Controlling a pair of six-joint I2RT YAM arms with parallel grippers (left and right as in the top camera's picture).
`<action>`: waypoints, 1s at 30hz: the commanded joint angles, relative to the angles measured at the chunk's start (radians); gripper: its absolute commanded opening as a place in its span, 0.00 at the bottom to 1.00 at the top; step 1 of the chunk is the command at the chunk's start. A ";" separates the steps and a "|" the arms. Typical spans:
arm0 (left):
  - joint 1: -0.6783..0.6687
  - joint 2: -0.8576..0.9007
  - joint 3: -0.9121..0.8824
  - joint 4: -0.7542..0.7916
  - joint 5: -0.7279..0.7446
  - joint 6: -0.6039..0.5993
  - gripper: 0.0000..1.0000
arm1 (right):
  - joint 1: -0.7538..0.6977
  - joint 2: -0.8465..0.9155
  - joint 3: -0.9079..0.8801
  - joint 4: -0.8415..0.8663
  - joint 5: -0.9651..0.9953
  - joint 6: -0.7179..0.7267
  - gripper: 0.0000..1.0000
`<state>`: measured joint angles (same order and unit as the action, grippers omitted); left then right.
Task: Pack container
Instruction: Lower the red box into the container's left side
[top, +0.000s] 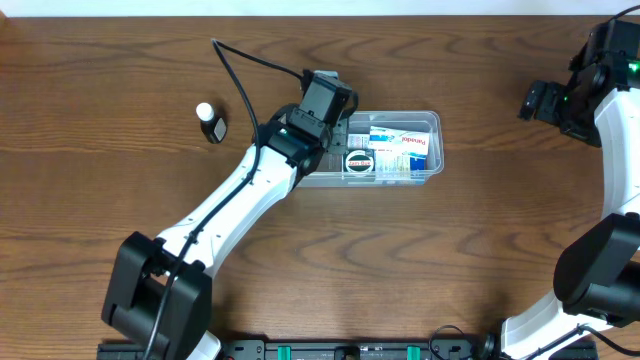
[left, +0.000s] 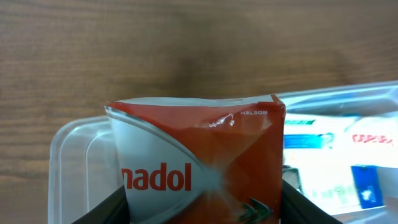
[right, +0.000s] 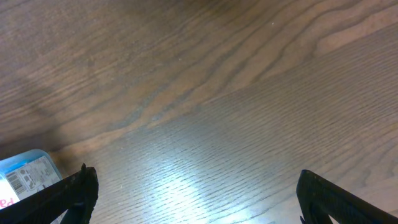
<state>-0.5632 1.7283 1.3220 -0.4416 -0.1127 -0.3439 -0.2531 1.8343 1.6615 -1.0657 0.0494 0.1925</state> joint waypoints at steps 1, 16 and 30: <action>0.004 0.017 0.026 -0.020 -0.039 -0.010 0.56 | -0.003 -0.011 0.012 -0.001 0.007 -0.014 0.99; 0.004 0.108 0.026 -0.004 -0.061 -0.010 0.55 | -0.003 -0.011 0.012 -0.001 0.007 -0.014 0.99; 0.003 0.187 0.026 0.062 -0.061 -0.010 0.56 | -0.004 -0.011 0.012 -0.002 0.007 -0.014 0.99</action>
<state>-0.5632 1.8912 1.3235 -0.3828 -0.1627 -0.3439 -0.2531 1.8343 1.6615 -1.0657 0.0494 0.1925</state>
